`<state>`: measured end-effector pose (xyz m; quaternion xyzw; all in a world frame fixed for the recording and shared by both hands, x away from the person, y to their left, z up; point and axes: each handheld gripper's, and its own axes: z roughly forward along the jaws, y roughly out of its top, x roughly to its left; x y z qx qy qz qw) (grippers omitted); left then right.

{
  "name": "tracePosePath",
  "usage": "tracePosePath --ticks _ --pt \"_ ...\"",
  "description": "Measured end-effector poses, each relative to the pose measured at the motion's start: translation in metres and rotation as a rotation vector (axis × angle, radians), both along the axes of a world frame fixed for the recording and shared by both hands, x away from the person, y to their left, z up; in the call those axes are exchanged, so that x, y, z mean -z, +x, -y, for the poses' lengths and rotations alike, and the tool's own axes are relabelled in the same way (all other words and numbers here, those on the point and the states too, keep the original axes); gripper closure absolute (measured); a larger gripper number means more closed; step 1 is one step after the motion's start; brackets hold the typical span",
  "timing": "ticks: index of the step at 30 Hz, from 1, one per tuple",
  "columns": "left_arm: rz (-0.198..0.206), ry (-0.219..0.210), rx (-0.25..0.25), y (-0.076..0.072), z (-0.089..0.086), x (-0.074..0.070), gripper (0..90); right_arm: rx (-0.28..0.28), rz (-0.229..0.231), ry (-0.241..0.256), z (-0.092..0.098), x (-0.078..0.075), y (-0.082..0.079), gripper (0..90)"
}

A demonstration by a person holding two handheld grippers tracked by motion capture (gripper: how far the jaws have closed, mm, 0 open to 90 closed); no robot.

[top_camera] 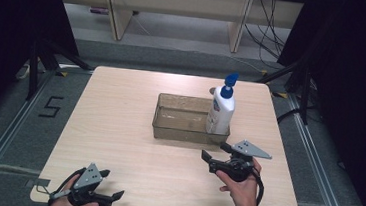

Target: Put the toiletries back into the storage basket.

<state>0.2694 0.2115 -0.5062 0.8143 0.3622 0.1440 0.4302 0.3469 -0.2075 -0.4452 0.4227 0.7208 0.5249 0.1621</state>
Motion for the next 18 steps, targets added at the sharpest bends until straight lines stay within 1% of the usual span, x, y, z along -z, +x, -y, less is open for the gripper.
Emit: tracePosePath --ticks 2,3,4,5,6,7,8,9,10,11,12,13,14,15,16,17,18 --pt "0.001 0.0 0.0 0.0 0.0 0.0 14.9 -0.004 -0.015 0.0 -0.001 0.001 -0.002 18.5" --pt "0.001 0.0 0.0 0.0 0.0 0.0 14.9 -0.004 -0.015 0.0 -0.001 0.001 -0.002 18.5" --pt "-0.005 0.004 0.004 0.0 0.0 -0.001 14.9 0.003 -0.026 0.012 -0.002 0.001 -0.004 18.3" --pt "-0.009 0.007 0.006 0.0 -0.001 -0.001 14.9 0.0 -0.049 -0.005 -0.002 0.003 -0.007 18.0" --pt "-0.009 0.007 0.006 0.0 -0.001 -0.001 14.9 0.0 -0.049 -0.005 -0.002 0.003 -0.007 18.0" --pt "-0.007 0.008 0.007 0.0 -0.001 -0.001 14.9 -0.003 -0.042 0.007 -0.002 0.004 -0.007 17.7" --pt "-0.007 0.008 0.007 0.0 -0.001 -0.001 14.9 -0.007 -0.02 -0.001 -0.001 0.006 -0.007 17.5" --pt "-0.006 0.007 0.006 0.0 -0.001 -0.001 14.9 -0.012 -0.029 0.001 -0.001 0.008 -0.009 17.2" --pt "-0.006 0.007 0.006 0.0 -0.001 -0.001 14.9 -0.012 -0.029 0.001 -0.001 0.008 -0.009 17.2" --pt "-0.007 0.026 0.014 0.0 -0.002 -0.002 14.9 -0.01 -0.048 0.013 -0.001 0.008 -0.01 17.1" --pt "-0.007 0.026 0.014 0.0 -0.002 -0.002 14.9 -0.007 -0.038 0.001 -0.001 0.009 -0.011 16.9" --pt "-0.007 0.023 0.013 0.0 -0.002 -0.001 14.9 0.004 -0.073 0.01 -0.002 0.009 -0.014 16.9" --pt "-0.007 0.008 0.006 0.0 -0.001 -0.001 14.9 -0.013 -0.044 0.012 -0.001 0.011 -0.012 16.9" --pt "-0.007 0.023 0.013 0.0 -0.002 -0.001 14.9 -0.006 -0.059 0.02 -0.002 0.011 -0.015 16.8" --pt "-0.007 0.023 0.013 0.0 -0.002 -0.001 14.9 -0.013 -0.047 0.006 -0.001 0.012 -0.014 16.7" --pt "-0.007 0.026 0.014 0.0 -0.002 -0.002 14.9 -0.016 -0.054 0.005 -0.002 0.012 -0.015 16.7" --pt "0.003 0.022 0.004 0.0 -0.001 -0.001 14.9 -0.019 -0.03 0.004 -0.001 0.013 -0.015 16.7"
